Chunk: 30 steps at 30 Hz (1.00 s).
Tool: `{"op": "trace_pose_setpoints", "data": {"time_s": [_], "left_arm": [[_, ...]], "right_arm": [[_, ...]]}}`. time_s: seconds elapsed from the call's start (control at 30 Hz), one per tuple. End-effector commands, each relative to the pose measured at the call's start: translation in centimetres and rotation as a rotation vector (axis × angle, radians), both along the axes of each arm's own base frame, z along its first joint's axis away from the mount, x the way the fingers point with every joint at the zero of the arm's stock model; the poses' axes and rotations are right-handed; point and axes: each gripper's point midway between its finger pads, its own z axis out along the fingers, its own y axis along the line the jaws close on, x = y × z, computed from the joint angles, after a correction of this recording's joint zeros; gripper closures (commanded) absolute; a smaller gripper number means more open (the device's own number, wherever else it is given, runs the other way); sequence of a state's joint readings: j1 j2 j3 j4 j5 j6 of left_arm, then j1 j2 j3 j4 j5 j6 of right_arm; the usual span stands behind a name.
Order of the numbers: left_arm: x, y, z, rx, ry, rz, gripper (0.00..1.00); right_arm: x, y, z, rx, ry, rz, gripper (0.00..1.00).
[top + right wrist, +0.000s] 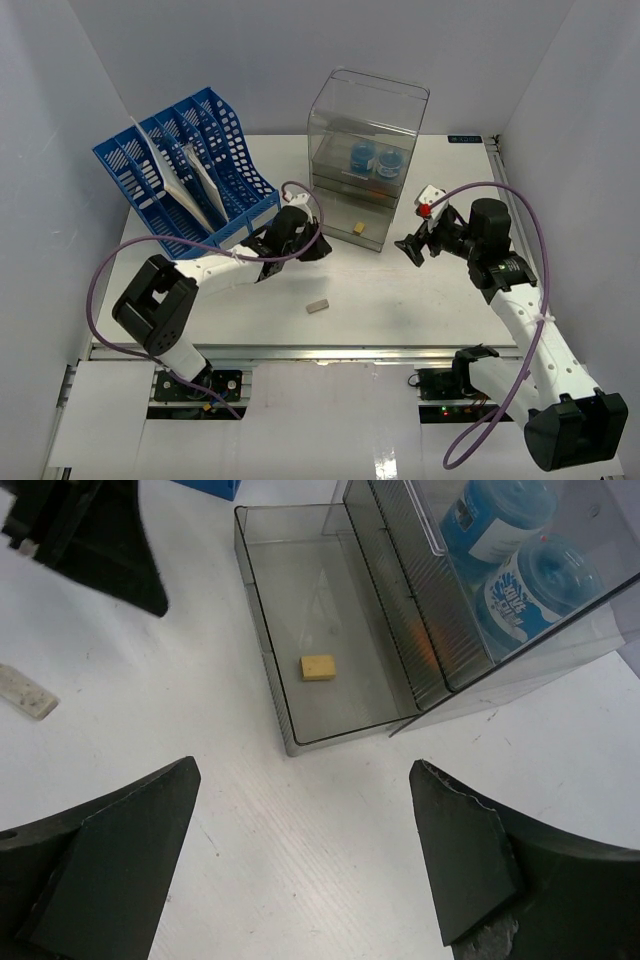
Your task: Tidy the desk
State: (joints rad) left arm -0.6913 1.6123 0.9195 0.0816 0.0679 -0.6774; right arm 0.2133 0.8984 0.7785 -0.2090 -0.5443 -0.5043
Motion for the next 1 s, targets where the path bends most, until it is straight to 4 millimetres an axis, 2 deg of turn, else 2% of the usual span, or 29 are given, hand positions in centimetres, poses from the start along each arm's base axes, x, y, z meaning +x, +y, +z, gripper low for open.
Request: {"op": "trace_pose_setpoints", "data": {"time_s": [0.0,0.07,0.1,0.13,0.17,0.23,0.27,0.43,0.63,0.83,0.97], "left_arm": [[0.8,-3.9,4.5,-0.089,-0.079,-0.219,0.54],[-0.4,-4.2,4.4,-0.036,-0.098,-0.341,0.39],[-1.2,-3.9,3.6,-0.002,-0.061,-0.357,0.37],[-2.3,-3.2,2.7,0.071,-0.056,-0.413,0.26],[-2.4,-2.6,2.4,0.125,-0.083,-0.433,0.26],[-4.8,-1.0,0.8,0.231,-0.06,-0.489,0.25],[-6.0,0.0,-0.6,0.302,-0.054,-0.518,0.25],[-10.0,2.7,-3.5,0.543,-0.127,-0.644,0.27],[-10.6,4.5,-5.9,0.728,-0.094,-0.677,0.27],[-10.3,4.6,-7.8,0.807,-0.058,-0.702,0.27],[-10.8,3.8,-8.6,0.81,-0.032,-0.727,0.29]], "right_arm": [[-0.7,0.1,0.9,0.037,-0.036,0.017,0.08],[-1.0,-0.2,0.7,0.029,-0.045,0.011,0.09],[-1.1,-0.2,0.4,0.026,-0.042,0.011,0.09],[-1.1,-0.3,0.3,0.022,-0.044,0.012,0.09],[-1.2,-0.2,-0.1,0.022,-0.038,0.017,0.09],[-1.2,-0.1,-0.6,0.021,-0.025,0.025,0.09],[-1.2,0.0,-0.7,0.023,-0.02,0.031,0.09],[-1.1,0.4,-1.2,0.039,0.009,0.053,0.09],[-1.1,0.2,-1.4,0.047,0.019,0.049,0.09],[-1.1,-0.1,-1.6,0.049,0.024,0.04,0.09],[-1.0,-0.2,-1.7,0.051,0.027,0.035,0.09]]}}
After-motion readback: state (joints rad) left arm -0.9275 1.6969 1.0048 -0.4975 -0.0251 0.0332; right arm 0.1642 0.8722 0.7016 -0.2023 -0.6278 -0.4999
